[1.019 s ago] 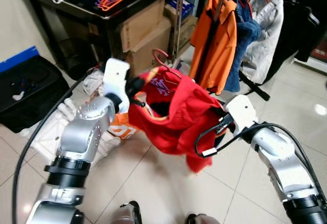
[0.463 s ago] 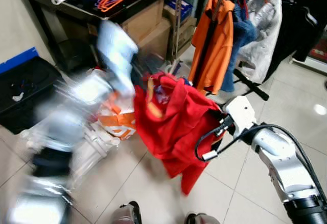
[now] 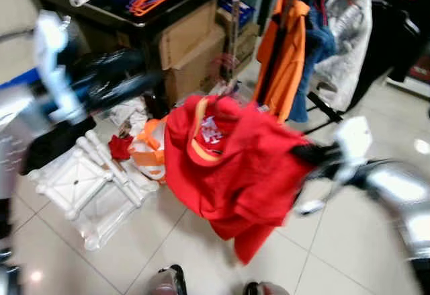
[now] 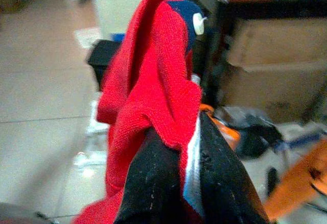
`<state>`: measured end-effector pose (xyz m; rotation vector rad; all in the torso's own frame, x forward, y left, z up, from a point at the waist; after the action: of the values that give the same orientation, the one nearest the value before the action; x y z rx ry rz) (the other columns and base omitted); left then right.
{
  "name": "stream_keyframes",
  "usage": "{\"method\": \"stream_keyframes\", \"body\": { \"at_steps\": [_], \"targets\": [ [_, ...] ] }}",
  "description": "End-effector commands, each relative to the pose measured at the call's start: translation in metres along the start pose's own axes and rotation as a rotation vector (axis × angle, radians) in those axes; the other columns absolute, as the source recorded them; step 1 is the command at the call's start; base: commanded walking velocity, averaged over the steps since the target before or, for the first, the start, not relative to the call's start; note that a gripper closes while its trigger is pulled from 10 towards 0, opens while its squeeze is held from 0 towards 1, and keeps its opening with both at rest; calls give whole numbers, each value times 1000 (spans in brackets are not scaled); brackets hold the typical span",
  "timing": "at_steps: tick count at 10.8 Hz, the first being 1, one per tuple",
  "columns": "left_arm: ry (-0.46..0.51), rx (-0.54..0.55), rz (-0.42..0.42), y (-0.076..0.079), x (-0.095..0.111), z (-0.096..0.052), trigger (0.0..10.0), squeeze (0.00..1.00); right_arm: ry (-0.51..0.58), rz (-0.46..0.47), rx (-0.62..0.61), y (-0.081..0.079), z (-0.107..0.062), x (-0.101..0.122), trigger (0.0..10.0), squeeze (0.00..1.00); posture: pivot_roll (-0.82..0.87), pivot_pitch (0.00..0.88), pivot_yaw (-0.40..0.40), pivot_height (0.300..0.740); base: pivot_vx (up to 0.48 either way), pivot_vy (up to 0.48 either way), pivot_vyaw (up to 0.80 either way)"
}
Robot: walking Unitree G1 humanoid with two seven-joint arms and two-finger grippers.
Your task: Hang hanger
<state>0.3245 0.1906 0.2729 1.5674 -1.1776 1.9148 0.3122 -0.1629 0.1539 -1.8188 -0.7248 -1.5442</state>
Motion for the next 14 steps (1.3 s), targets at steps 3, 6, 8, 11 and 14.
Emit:
{"method": "stream_keyframes", "body": {
  "at_steps": [3, 6, 8, 11, 14],
  "targets": [
    [-127, -59, 10, 5, -31, -13, 10000, 0, 64, -10, 162, -18, -10, 38, 0, 0, -120, 112, -14, 740, 0, 0, 0],
    [-191, -138, -6, 3, -51, -18, 10000, 0, 5, 6, 306, -39, -20, 43, 0, 0, -125, 116, -15, 740, 0, 0, 0],
    [-218, -231, -28, 16, -59, -17, 10000, 0, 3, 4, 323, -41, -25, 48, 0, 0, -129, 117, -10, 740, 0, 0, 0],
    [-210, -344, -70, 40, -69, -10, 10000, 0, 4, 20, 332, -43, -25, 48, 0, 0, -130, 119, -6, 740, 0, 0, 0],
    [-67, -242, -63, 26, -46, 17, 10000, 0, 10, 30, 346, -50, -21, 46, 0, 0, -139, 110, -2, 740, 0, 0, 0]
  ]
}}
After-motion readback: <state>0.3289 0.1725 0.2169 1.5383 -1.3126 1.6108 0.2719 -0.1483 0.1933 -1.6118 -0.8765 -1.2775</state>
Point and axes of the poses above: a point about 5 cm out from each wrist's last joint towards the gripper, its own z axis pointing out of the wrist towards the gripper, its own x axis along the axis of the wrist's last joint, y = z × x, the point moved 6 cm from there along z, pointing out of the wrist towards the gripper, and after that the axes turned 9 degrees about z, right-handed, at the moved point
